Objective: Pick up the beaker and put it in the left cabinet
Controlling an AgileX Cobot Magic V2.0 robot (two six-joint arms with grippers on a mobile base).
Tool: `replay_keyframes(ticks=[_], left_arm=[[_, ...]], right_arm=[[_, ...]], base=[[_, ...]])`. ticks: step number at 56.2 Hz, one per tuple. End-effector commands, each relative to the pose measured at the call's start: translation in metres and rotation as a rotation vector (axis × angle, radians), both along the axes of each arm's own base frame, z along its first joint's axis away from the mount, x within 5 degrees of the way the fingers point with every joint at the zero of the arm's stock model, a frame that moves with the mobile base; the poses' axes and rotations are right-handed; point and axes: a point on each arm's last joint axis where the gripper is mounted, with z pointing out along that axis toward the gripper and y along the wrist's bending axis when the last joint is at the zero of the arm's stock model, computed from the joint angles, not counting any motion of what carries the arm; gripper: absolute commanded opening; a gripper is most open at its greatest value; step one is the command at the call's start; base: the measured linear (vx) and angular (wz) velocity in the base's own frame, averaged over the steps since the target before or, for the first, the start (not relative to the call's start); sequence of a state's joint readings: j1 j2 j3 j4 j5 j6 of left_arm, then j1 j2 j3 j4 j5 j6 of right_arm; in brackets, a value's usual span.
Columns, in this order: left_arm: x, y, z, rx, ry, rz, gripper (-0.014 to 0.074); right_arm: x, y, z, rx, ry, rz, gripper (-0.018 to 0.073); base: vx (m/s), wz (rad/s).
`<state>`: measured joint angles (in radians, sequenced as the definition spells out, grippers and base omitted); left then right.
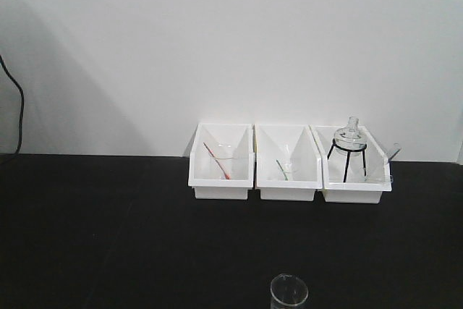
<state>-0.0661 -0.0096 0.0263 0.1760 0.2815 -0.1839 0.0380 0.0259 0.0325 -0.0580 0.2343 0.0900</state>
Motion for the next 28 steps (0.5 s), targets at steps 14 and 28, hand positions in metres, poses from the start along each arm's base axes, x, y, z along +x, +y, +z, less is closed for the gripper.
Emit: replay_keyframes(ticks=[14, 28], left_arm=[[0.0, -0.002, 0.012, -0.012, -0.109, -0.021, 0.0004], [0.0, -0.002, 0.012, -0.012, -0.109, -0.021, 0.0004]], right_arm=[[0.003, 0.001, 0.01, 0.006, -0.111, 0.003, -0.0008], [0.003, 0.001, 0.028, 0.049, -0.307, 0.006, -0.0008]], base=[[0.0, 0.0], [0.0, 0.0]])
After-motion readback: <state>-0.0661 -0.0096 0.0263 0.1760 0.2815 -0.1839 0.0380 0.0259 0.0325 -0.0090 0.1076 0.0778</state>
